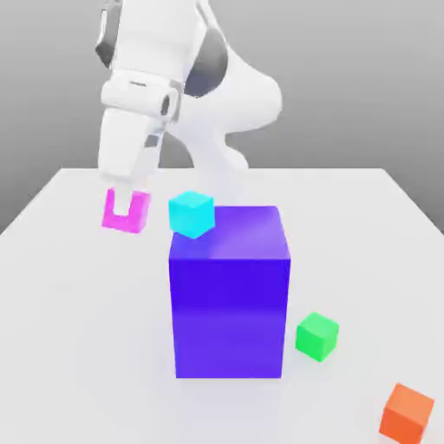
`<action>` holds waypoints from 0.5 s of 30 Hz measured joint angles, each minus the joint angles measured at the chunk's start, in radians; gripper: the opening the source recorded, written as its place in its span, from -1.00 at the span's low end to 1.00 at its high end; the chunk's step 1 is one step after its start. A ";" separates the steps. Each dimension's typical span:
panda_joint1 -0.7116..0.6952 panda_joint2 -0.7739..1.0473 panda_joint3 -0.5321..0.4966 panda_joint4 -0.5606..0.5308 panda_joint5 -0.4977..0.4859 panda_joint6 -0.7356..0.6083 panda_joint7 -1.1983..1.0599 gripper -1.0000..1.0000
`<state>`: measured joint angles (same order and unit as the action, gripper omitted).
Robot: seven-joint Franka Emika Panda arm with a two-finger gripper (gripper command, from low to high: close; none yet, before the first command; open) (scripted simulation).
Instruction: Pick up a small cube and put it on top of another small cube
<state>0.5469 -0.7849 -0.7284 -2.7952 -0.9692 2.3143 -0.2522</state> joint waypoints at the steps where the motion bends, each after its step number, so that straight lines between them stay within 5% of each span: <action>1: 0.024 0.018 0.021 0.001 0.010 0.012 0.033 -1.00; 11: 0.276 0.298 0.174 0.006 0.125 0.223 0.367 -1.00; 15: 0.371 0.428 0.177 -0.005 0.241 0.314 0.427 -1.00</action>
<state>0.9183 -0.3564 -0.5511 -2.7999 -0.7283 2.6286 0.1744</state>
